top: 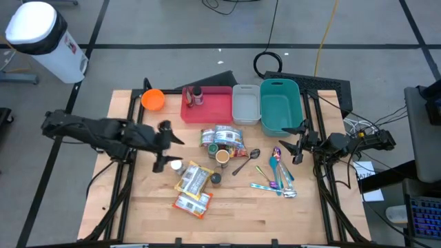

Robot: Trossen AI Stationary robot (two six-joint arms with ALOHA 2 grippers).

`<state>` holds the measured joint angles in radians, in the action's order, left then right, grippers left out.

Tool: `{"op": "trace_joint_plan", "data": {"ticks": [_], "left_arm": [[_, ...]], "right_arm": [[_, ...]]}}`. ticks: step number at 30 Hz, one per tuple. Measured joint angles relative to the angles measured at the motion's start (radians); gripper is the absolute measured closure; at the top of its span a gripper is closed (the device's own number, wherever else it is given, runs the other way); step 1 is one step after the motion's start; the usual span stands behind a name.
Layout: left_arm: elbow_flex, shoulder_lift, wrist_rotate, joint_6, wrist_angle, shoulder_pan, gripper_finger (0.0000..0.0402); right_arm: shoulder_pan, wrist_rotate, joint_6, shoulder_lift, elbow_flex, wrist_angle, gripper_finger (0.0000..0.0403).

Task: Pick & Place Food Item
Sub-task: Put the white seasoning bottle into the red bin

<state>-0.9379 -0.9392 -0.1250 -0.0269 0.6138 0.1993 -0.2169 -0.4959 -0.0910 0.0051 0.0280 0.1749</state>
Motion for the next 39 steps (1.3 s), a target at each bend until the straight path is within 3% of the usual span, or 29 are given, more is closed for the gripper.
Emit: {"op": "trace_joint_plan", "data": {"ticks": [7,14,31,39], "left_arm": [[0.0,-0.157,0.002,-0.156,0.189,0.0,0.0128],[-0.001,-0.228,0.072,-0.297,0.315,0.0,0.0128],[-0.001,-0.234,0.098,-0.383,0.332,0.019,0.0128],[-0.001,-0.234,0.046,-0.402,0.332,0.046,0.0128]], "right_arm": [[0.0,0.0,0.0,0.0,0.0,0.0,0.0161],[0.0,0.0,0.0,0.0,0.0,0.0,0.0161],[0.0,0.0,0.0,0.0,0.0,0.0,0.0161],[0.0,0.0,0.0,0.0,0.0,0.0,0.0161]]}}
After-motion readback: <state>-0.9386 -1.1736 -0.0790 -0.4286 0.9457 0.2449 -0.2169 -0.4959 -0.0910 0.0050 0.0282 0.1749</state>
